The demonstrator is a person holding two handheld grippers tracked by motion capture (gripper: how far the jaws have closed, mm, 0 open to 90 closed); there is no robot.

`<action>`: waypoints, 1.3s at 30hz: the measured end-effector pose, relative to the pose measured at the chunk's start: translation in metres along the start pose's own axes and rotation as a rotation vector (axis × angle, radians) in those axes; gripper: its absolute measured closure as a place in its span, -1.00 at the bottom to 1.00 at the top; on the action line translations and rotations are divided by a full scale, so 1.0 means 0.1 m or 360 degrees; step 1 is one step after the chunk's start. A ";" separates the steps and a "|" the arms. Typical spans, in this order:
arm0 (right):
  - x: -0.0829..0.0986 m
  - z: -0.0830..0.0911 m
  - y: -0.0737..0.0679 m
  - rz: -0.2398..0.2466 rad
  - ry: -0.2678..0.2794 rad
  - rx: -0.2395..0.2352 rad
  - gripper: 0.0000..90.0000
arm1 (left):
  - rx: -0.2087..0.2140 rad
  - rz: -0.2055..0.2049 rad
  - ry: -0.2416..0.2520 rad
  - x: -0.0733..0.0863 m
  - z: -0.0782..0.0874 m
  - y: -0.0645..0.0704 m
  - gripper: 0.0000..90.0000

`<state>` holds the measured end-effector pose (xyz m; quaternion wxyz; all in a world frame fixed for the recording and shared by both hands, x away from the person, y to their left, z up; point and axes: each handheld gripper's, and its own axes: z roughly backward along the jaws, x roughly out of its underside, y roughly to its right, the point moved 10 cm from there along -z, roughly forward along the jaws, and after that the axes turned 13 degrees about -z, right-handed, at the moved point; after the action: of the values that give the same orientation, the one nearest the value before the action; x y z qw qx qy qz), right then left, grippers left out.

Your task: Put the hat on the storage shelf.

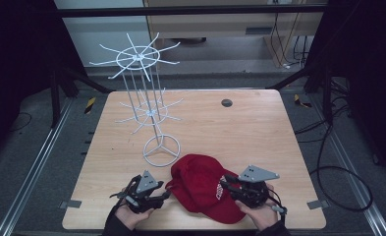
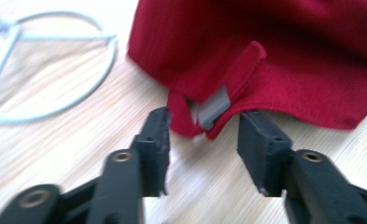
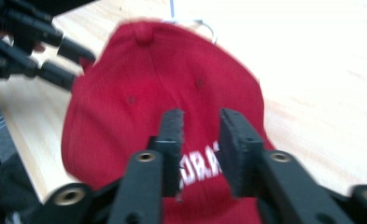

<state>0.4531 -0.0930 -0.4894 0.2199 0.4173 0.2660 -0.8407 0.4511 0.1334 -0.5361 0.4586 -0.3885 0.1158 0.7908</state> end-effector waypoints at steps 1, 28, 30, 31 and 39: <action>-0.06 -0.03 -0.02 0.0009 0.0012 0.0005 0.42 | -0.0014 0.0003 -0.0003 0.03 0.02 -0.02 0.10; -0.30 -1.16 -0.55 0.0270 -0.0205 0.0158 -0.20 | -0.0427 0.0387 0.0042 0.50 0.37 -0.94 -0.02; -0.26 -1.16 -0.51 0.0261 -0.0243 0.0195 0.23 | -0.0428 0.0393 0.0044 0.51 0.37 -0.95 -0.01; -0.25 -1.15 -0.48 0.0245 -0.0255 0.0226 0.38 | -0.0429 0.0391 0.0044 0.51 0.37 -0.95 0.00; -0.25 -1.02 -0.32 0.0135 -0.0260 0.0286 0.74 | -0.0431 0.0389 0.0044 0.52 0.38 -0.96 0.02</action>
<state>0.5072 -0.0004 -0.5124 0.2380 0.3763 0.1529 -0.8823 0.4956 0.2396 -0.5314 0.3009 -0.4407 0.0609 0.8435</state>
